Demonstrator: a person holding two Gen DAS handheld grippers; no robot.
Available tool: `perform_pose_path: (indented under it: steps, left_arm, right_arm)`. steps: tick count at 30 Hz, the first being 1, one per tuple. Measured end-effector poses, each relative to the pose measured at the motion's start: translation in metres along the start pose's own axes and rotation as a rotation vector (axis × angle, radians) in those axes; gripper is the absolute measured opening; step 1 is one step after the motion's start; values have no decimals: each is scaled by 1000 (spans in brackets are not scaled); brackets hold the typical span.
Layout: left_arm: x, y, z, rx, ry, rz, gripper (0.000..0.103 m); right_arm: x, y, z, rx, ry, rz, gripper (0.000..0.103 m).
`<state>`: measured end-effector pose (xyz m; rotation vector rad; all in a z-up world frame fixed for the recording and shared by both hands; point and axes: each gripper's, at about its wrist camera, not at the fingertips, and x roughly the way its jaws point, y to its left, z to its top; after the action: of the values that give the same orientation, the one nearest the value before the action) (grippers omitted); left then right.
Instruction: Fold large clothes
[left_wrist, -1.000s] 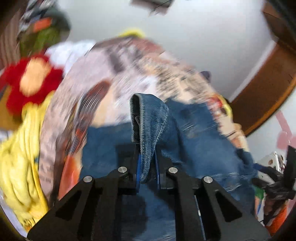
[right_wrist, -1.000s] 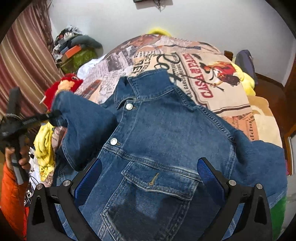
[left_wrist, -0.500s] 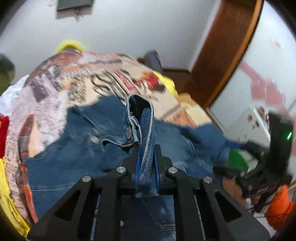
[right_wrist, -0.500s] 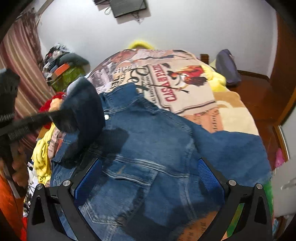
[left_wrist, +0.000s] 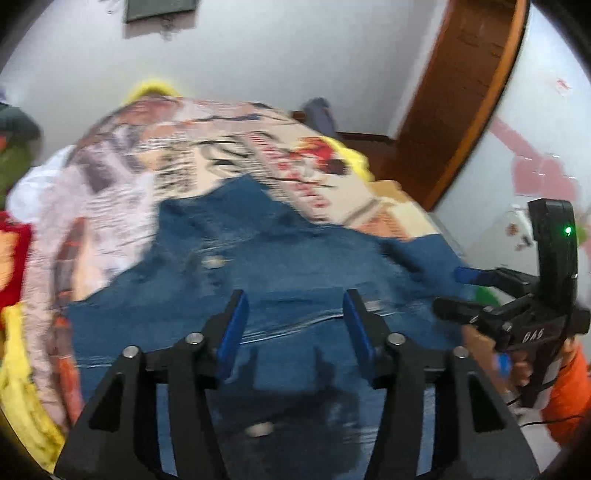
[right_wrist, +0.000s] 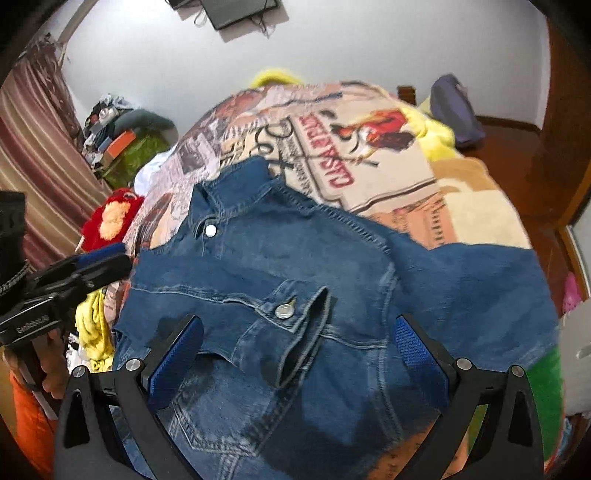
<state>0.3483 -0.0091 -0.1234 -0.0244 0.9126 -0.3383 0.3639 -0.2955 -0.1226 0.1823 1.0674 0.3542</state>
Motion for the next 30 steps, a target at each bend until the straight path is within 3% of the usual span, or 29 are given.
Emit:
perform_pose_path:
  steps: [8,11,13,14,19,24,30]
  left_arm:
    - [-3,94,-51,-127,71,196,60]
    - [-5,130,-77,-212,98,235,60]
    - [-8,153,-96,-275,109,259,60]
    - [-10,160,-103,-300,112,263,60]
    - [-12,186,-127,-371,142,295,60]
    - [-11,188,-121,-369,136,303,60]
    - [-1,170,-101,-321,124,261,60]
  right_arm:
    - [72,5,5,34,172,18,101]
    - [94,6,1,30,227,16,95]
    - [106,6,-2,27,258,22,78]
    - [110,6,-2,26,262,20,76]
    - [111,14,1,-9,215,-23,43]
    - [88,43,20,-157,99,-78,38]
    - [48,66,45,-235,-15,-55,38]
